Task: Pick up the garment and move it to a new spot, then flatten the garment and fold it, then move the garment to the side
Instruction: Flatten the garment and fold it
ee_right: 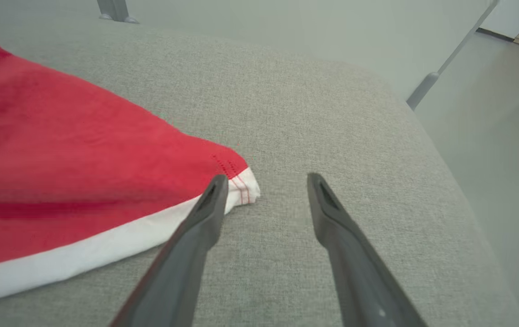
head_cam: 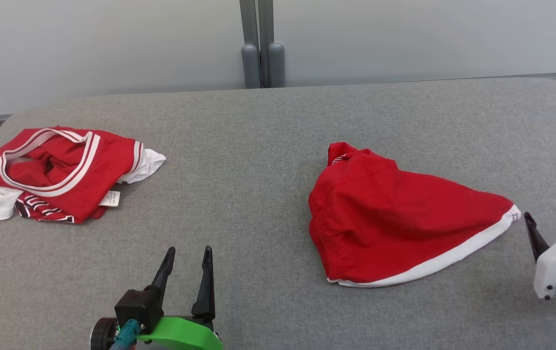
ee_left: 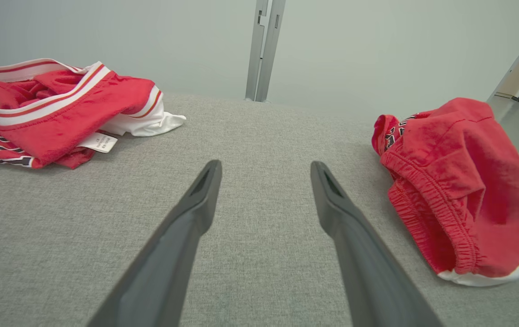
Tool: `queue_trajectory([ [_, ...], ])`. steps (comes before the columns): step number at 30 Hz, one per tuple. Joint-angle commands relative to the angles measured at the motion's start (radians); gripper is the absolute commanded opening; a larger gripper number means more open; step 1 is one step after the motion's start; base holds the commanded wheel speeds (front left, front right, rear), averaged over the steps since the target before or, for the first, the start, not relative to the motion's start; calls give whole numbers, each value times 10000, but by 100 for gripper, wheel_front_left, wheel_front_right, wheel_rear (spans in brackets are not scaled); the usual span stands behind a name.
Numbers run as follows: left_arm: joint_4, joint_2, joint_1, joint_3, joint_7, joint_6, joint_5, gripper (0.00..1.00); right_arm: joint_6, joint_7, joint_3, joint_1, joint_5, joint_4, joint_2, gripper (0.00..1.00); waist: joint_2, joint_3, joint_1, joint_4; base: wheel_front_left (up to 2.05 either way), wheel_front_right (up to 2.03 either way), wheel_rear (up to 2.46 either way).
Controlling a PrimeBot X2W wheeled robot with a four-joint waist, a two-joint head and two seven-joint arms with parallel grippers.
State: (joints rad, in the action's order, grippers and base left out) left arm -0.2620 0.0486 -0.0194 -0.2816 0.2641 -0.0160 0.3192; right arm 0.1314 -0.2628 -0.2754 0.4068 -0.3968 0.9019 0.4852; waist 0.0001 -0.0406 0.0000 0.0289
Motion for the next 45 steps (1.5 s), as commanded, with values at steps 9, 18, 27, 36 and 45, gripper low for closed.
queue_trajectory([
  [9,8,33,461,188,5,77,-101,100,-12,253,2109,-632,2671,-2521,-1517,100,-1,275,0,-46,0,0,0],
  [18,73,33,167,22,5,36,47,100,-15,2025,-1040,-1509,2033,-4540,-2813,100,-1,40,0,-41,0,0,0],
  [27,71,34,-37,-73,5,-19,82,100,-14,3047,-2556,-1278,1469,-4350,-3237,100,-1,-301,0,175,0,0,0],
  [36,19,34,-252,-277,5,-99,169,100,-14,3508,-2803,-467,1641,-3392,-3585,0,-1,-591,0,455,0,0,0],
  [45,18,33,-399,-434,5,-178,275,100,-14,3060,-2337,711,1317,-3198,-4163,0,-1,-759,0,727,0,0,0],
])
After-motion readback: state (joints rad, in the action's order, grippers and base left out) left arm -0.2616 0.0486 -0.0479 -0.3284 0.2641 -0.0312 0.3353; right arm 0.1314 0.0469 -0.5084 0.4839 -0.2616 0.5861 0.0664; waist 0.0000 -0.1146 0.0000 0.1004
